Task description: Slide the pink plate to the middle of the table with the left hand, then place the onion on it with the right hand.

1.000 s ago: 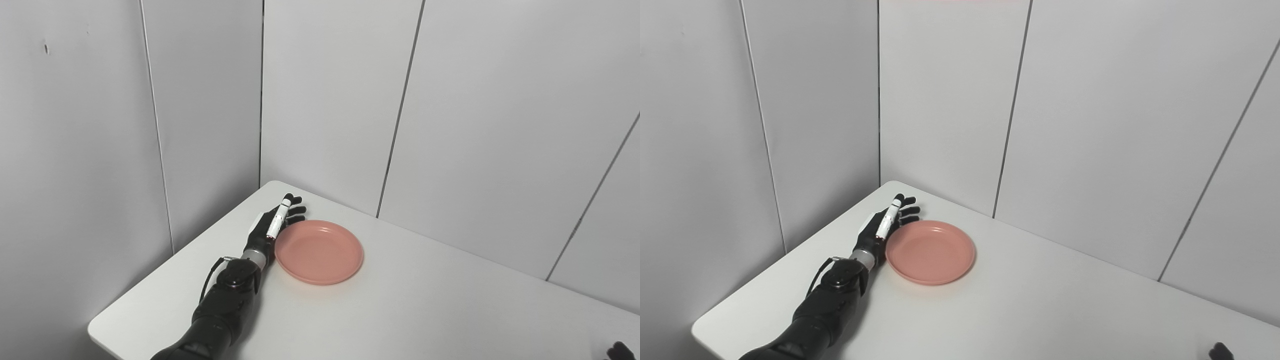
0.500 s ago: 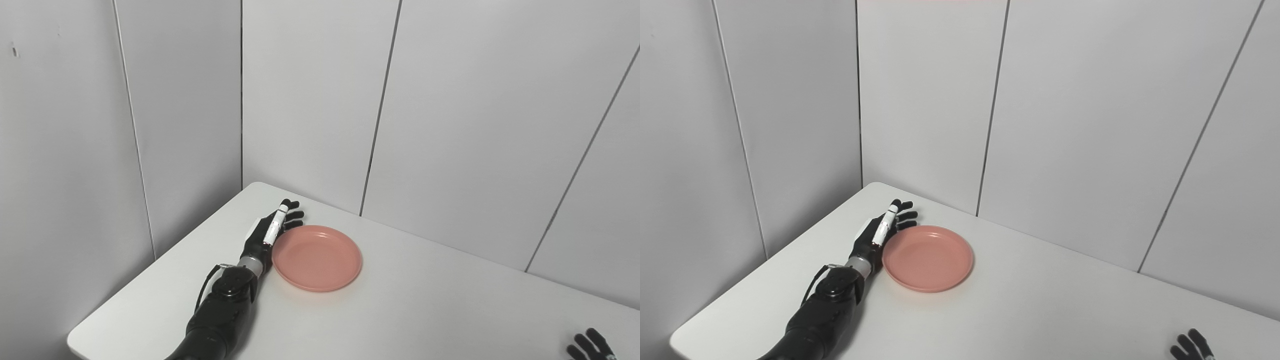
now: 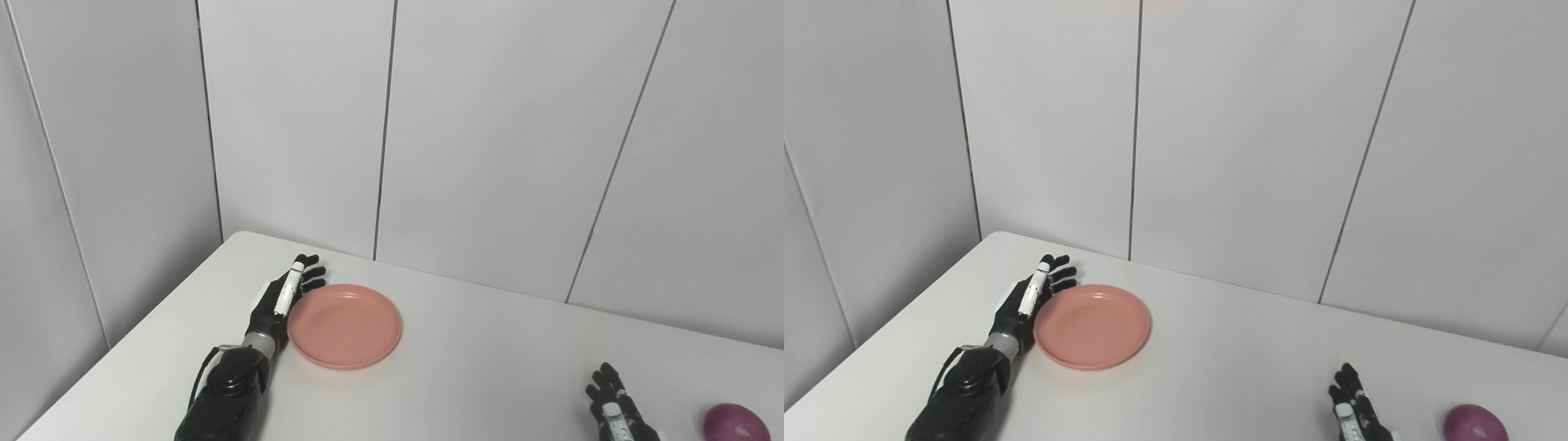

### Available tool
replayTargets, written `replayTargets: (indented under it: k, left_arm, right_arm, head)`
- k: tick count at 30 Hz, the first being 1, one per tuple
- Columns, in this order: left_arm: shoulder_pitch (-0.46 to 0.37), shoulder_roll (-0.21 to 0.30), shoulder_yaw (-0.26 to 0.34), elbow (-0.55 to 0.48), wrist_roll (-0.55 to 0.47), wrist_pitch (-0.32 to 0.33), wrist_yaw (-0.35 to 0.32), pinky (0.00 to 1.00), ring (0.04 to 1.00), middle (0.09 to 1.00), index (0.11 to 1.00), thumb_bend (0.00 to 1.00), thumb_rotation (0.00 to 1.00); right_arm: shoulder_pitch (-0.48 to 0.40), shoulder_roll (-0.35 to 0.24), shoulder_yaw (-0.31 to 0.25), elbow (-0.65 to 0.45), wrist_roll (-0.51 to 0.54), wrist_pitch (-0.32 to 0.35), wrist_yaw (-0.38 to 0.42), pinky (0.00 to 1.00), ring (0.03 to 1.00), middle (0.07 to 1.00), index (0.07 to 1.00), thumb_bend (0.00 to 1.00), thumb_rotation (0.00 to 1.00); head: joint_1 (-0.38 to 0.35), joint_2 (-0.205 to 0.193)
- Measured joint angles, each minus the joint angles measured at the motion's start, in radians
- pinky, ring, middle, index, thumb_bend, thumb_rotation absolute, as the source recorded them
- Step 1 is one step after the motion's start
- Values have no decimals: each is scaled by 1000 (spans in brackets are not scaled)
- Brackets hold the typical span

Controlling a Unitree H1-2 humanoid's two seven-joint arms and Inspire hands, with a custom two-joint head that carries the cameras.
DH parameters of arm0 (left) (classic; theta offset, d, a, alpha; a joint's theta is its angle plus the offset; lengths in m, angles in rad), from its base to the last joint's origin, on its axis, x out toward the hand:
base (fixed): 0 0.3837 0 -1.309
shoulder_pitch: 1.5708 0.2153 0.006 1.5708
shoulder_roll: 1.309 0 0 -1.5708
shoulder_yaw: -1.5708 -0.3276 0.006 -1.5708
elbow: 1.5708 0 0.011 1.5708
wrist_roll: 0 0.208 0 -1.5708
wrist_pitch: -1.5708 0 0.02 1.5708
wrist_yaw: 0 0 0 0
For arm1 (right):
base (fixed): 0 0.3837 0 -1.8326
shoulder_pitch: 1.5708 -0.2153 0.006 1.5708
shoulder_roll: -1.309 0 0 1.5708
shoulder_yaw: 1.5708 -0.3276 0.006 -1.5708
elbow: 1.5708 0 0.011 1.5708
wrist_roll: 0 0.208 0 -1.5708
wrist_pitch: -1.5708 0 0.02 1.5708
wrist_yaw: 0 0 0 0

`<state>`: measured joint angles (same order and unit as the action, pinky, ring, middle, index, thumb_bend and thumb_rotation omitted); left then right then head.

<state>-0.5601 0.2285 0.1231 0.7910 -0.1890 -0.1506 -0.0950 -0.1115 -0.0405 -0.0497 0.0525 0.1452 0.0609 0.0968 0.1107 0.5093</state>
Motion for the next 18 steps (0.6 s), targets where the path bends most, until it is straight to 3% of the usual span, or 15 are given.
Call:
replayTargets:
  k: [9,18]
  left_arm:
    - [10,-30,-8,-43,-1,35,-24,827,833,843,847,534,1000]
    - [19,-71,-18,-85,-1,63,-73,835,841,851,854,533,1000]
  right_arm:
    - [2,47,12,-56,-39,78,-76,1000,1000,985,965,560,635]
    - [0,70,25,-62,-64,96,-114,1000,1000,994,958,565,625]
  head:
    - [-81,11]
    - [-147,25]
